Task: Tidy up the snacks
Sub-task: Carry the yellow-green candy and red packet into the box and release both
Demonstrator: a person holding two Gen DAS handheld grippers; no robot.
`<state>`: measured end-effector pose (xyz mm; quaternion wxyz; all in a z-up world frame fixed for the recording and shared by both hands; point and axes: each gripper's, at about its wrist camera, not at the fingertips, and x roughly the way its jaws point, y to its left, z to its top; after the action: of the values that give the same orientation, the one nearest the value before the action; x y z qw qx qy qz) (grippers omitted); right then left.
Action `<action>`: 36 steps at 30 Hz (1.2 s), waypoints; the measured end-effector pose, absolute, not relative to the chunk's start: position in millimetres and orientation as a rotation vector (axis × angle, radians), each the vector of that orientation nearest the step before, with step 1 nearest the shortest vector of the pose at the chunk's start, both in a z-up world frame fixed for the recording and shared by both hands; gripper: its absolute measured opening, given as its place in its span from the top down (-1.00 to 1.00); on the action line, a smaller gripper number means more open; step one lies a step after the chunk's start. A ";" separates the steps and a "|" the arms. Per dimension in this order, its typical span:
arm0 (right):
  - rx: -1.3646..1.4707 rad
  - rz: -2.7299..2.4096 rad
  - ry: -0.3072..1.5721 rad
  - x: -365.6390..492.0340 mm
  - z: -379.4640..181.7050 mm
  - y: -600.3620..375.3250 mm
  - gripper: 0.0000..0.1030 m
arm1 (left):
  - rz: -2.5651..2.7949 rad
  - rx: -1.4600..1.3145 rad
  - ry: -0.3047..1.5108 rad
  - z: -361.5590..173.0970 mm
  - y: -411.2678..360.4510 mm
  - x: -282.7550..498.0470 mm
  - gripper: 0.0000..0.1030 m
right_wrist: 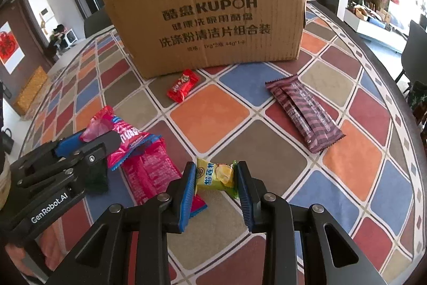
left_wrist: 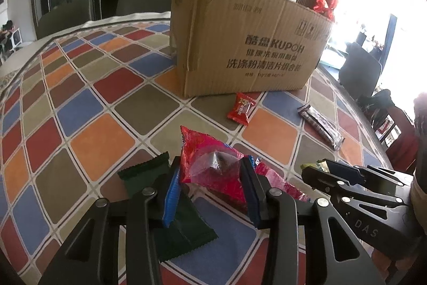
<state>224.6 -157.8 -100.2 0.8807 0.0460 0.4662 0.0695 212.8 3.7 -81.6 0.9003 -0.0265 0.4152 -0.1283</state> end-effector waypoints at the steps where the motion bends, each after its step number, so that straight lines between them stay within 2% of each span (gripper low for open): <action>1: 0.097 0.147 0.967 224.1 -98.4 -157.9 0.38 | -0.263 -0.052 0.851 -79.4 3.6 211.6 0.20; 23: 0.092 0.195 0.731 211.9 -19.6 -164.6 0.38 | -0.248 -0.053 0.683 -9.1 0.2 188.3 0.20; 36: 0.119 0.218 0.636 228.4 15.8 -174.6 0.38 | -0.263 -0.054 0.577 37.0 -7.4 205.9 0.20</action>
<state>228.4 -174.6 15.8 0.9423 0.0584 0.3118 0.1070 205.9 -7.4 37.0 0.9498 -0.0264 0.2836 -0.1294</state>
